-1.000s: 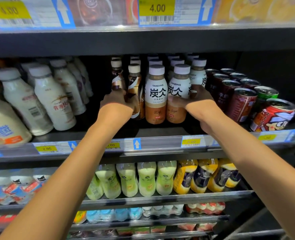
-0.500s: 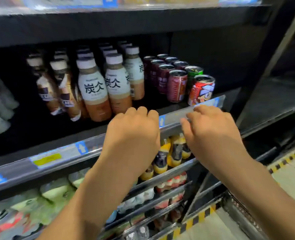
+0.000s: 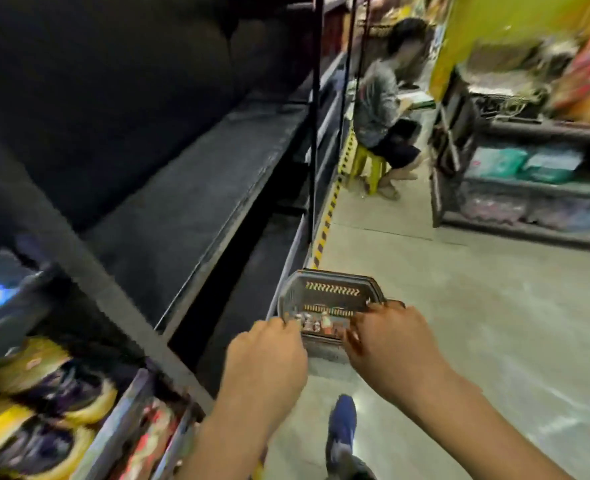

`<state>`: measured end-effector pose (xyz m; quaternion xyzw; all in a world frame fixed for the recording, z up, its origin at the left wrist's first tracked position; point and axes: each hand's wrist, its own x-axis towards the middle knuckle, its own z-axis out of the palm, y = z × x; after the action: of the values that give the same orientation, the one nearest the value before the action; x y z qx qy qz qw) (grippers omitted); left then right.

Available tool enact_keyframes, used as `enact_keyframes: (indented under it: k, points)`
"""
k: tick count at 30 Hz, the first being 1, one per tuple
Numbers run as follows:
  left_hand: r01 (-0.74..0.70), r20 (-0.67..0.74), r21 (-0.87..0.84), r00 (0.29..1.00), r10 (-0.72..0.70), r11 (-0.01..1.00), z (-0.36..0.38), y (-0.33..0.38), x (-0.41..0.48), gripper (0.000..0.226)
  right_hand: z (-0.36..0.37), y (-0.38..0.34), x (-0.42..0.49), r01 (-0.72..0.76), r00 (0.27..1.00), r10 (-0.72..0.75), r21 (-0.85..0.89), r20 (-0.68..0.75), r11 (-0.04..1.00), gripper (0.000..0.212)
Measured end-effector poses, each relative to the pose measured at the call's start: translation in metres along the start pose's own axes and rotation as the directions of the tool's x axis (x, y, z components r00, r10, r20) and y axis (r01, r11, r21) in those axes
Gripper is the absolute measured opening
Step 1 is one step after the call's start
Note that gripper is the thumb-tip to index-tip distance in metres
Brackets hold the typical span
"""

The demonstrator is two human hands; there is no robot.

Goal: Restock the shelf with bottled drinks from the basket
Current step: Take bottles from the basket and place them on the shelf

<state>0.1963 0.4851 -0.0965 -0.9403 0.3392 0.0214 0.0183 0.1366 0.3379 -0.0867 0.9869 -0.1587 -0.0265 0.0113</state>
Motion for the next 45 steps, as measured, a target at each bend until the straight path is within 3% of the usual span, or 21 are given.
enact_keyframes:
  k: [2,7,11,18,22,27,30,34,37,41,43,45]
  points:
    - [-0.032,0.092,-0.028,0.995,0.034,0.999,0.029,0.021,0.052,0.030,0.021,0.030,0.032,-0.074,0.990,0.072,0.014,0.121,0.997,0.031]
    - [0.038,0.340,-0.161,0.940,0.020,0.986,0.091,0.046,0.204,0.028,0.081,0.099,0.141,-0.136,0.962,0.125,0.027,0.243,0.990,0.032]
    - [0.092,0.489,-0.153,0.872,-0.005,0.984,0.137,0.054,0.318,0.025,0.134,0.142,0.234,-0.167,0.922,0.131,0.069,0.365,0.984,0.032]
    - [0.134,0.594,-0.209,0.804,0.017,0.969,0.234,0.036,0.454,0.024,0.230,0.192,0.363,-0.227,0.840,0.146,0.093,0.522,0.969,0.039]
    - [0.154,0.641,-0.176,0.767,-0.005,0.972,0.329,0.018,0.510,0.025,0.315,0.196,0.417,-0.254,0.745,0.170,0.038,0.645,0.966,0.033]
    - [0.184,0.695,-0.176,0.719,-0.010,0.967,0.485,0.011,0.573,0.019,0.464,0.179,0.487,-0.223,0.596,0.173,-0.045,0.784,0.974,0.044]
    - [0.235,0.708,-0.187,0.706,-0.035,0.954,0.582,-0.002,0.599,0.022,0.573,0.170,0.513,-0.321,0.522,0.212,-0.040,0.826,0.946,0.049]
    - [0.375,0.759,-0.174,0.640,-0.119,0.911,0.707,-0.021,0.618,0.026,0.710,0.167,0.527,-0.657,0.420,0.315,0.046,0.851,0.752,0.047]
    - [0.509,0.769,-0.220,0.615,-0.173,0.832,0.789,-0.023,0.629,0.036,0.802,0.168,0.529,-0.874,0.315,0.394,0.102,0.863,0.476,0.053]
    - [0.640,0.768,-0.284,0.598,-0.230,0.714,0.869,-0.011,0.650,0.040,0.888,0.167,0.533,-0.983,0.182,0.411,0.160,0.893,0.089,0.045]
    - [0.740,0.802,-0.312,0.541,-0.252,0.596,0.905,-0.004,0.664,0.043,0.916,0.165,0.537,-0.989,0.144,0.393,0.148,0.908,0.022,0.037]
    - [0.789,0.800,-0.296,0.513,-0.312,0.538,0.934,0.001,0.679,0.047,0.940,0.160,0.542,-0.991,0.131,0.394,0.132,0.910,0.025,0.051]
